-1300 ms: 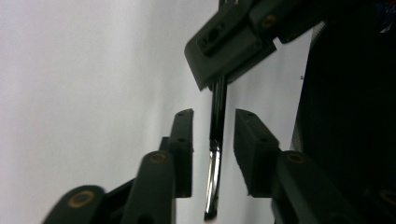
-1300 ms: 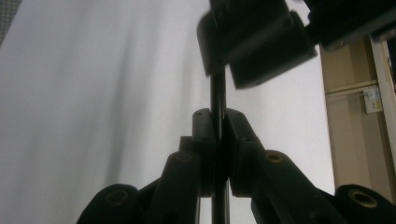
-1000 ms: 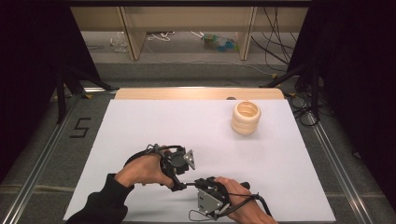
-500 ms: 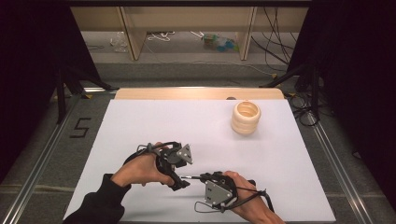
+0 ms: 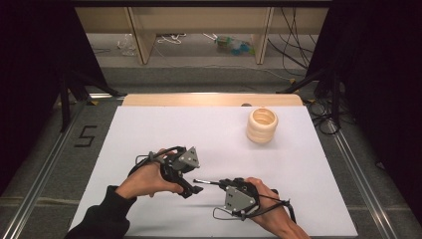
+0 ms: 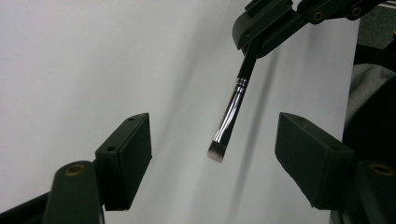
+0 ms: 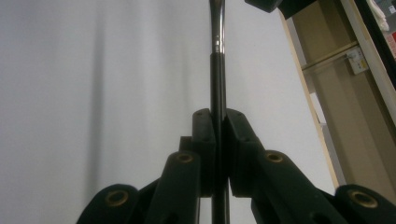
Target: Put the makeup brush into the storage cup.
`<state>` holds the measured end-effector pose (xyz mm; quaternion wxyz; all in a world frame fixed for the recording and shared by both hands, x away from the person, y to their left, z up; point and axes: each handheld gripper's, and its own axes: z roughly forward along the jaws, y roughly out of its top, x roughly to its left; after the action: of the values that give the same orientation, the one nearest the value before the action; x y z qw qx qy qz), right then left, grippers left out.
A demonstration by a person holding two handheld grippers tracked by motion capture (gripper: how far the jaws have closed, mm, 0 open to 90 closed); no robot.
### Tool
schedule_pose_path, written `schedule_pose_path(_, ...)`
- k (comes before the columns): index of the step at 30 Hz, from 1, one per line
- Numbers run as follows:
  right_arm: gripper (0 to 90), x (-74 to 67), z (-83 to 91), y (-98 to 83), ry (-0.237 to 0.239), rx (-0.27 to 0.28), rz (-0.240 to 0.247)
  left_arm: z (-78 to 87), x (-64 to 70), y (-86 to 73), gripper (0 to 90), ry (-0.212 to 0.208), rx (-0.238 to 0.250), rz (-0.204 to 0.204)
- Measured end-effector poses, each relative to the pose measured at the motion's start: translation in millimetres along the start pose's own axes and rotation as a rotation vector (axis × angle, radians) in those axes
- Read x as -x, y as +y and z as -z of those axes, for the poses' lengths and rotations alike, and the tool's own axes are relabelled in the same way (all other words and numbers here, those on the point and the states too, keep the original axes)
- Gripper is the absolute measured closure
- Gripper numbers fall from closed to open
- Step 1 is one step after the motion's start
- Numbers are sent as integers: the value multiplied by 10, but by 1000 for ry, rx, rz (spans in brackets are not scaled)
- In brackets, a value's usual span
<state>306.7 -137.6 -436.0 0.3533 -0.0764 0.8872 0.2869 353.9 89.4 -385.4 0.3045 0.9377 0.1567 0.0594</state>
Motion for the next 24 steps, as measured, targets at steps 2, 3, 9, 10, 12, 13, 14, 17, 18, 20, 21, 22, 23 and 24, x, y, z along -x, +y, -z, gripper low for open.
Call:
schedule_pose_path(2,840,6,5,-14,-5,-6,-11,25,-11,-8,273,3,13,-2)
schedule_pose_path(3,840,13,7,-24,-7,-6,-13,42,-23,-9,273,7,19,-14)
schedule_pose_path(9,840,27,12,-55,-5,-12,-43,69,-42,-25,273,35,83,14)
schedule_pose_path(10,840,37,10,-61,-5,-5,-41,91,-59,-30,273,30,62,-10)
schedule_pose_path(12,840,42,16,-74,-13,-10,-55,96,-67,-44,273,31,69,-10)
schedule_pose_path(13,840,50,15,-85,-6,-8,-55,95,-67,-50,273,34,74,-7)
schedule_pose_path(14,840,55,16,-92,-10,-6,-64,98,-66,-62,273,37,77,-4)
schedule_pose_path(17,840,82,29,-124,-2,4,-99,100,-69,-90,273,46,100,7)
schedule_pose_path(18,840,68,30,-124,-11,12,-153,107,-78,-99,273,46,98,0)
schedule_pose_path(20,840,69,37,-140,-4,30,-204,103,-71,-117,273,58,133,27)
schedule_pose_path(21,840,82,43,-153,-1,32,-213,112,-75,-124,273,57,136,28)
schedule_pose_path(22,840,86,45,-161,2,44,-236,114,-78,-132,273,60,145,34)
schedule_pose_path(23,840,86,46,-167,5,54,-254,120,-83,-137,273,60,148,35)
schedule_pose_path(24,840,94,50,-175,8,61,-268,125,-85,-143,272,65,155,36)
